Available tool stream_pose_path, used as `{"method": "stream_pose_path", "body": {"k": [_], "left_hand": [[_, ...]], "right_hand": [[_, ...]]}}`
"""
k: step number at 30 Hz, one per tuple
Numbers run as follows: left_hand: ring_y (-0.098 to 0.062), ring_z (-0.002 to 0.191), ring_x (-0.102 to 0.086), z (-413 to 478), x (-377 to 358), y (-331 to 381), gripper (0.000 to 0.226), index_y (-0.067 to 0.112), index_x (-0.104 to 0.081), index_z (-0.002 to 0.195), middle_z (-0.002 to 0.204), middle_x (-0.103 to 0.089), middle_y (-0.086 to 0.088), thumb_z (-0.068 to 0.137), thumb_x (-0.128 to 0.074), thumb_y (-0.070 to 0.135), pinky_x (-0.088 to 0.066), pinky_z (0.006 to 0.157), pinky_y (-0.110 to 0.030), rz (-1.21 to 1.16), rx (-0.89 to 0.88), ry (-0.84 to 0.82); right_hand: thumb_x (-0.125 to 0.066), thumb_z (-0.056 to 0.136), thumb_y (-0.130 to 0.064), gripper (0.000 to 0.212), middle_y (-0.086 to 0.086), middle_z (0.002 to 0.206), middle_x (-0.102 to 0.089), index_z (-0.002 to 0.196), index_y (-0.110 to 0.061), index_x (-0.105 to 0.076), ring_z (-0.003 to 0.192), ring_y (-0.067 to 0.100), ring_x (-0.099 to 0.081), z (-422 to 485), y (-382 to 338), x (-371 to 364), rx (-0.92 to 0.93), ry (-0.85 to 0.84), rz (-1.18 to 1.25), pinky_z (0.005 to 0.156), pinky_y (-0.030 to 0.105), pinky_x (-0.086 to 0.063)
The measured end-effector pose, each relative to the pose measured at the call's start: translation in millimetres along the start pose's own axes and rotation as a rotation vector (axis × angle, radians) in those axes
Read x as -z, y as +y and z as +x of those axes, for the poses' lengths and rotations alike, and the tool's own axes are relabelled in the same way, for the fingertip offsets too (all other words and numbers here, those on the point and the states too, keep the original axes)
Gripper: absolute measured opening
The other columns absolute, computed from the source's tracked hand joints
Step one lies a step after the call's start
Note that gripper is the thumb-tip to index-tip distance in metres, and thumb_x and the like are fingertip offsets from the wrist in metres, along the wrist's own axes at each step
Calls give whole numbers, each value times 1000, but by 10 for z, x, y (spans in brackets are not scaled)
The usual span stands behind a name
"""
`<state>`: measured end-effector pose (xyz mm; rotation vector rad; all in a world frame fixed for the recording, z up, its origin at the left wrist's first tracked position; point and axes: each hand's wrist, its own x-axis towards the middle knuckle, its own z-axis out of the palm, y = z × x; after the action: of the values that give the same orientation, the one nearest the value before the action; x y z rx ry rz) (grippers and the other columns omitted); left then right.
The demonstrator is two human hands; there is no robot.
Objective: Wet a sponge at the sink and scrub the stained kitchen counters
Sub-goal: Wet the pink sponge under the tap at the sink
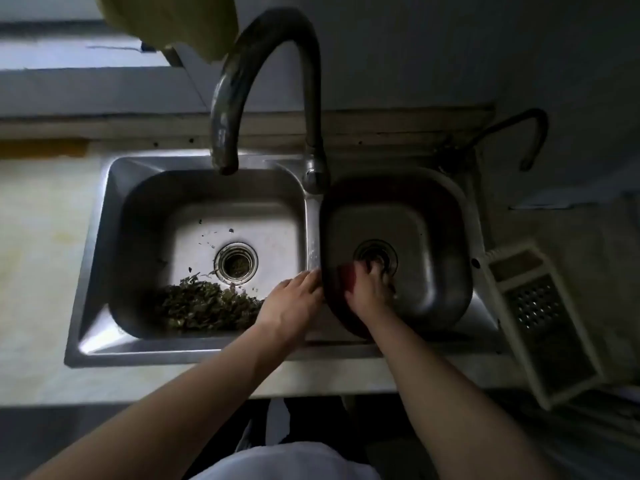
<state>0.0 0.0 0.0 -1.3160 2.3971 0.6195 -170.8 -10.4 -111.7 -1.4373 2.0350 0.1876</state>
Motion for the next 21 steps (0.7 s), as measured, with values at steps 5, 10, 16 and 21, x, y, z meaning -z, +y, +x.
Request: {"method": "stream_pose_path", "body": {"k": [5, 10, 16, 21], "left_hand": [[-32, 121, -57, 49, -60, -32, 47, 9, -67, 117, 140, -53, -14, 75, -47, 13, -54, 80, -39, -48, -24, 139], [-29, 120, -58, 65, -142, -42, 48, 10, -69, 113, 138, -54, -13, 71, -46, 14, -56, 71, -35, -7, -35, 195], [-24, 133, -45, 70, -151, -75, 51, 13, -62, 124, 149, -43, -8, 74, -55, 10, -59, 78, -38, -60, -26, 162], [-20, 148, -19, 52, -127, -106, 70, 15, -40, 145, 161, -18, -4, 78, -62, 8, -51, 98, -36, -31, -29, 73]], "right_hand": [[-73, 90, -37, 72, 10, 156, -23, 151, -31, -36, 143, 33, -28, 191, -39, -65, -24, -83, -135, 109, 50, -37], [-60, 97, -30, 59, 10, 156, -26, 151, -33, -36, 143, 31, -29, 324, -41, -196, -28, -34, -246, 103, 51, -43], [-72, 90, -33, 65, 11, 153, -30, 146, -31, -40, 142, 32, -30, 334, -54, -165, -42, -35, -202, 101, 51, -44], [-76, 85, -41, 74, 12, 151, -32, 147, -30, -37, 142, 35, -29, 287, -72, 2, 5, -40, -155, 101, 51, -44]]}}
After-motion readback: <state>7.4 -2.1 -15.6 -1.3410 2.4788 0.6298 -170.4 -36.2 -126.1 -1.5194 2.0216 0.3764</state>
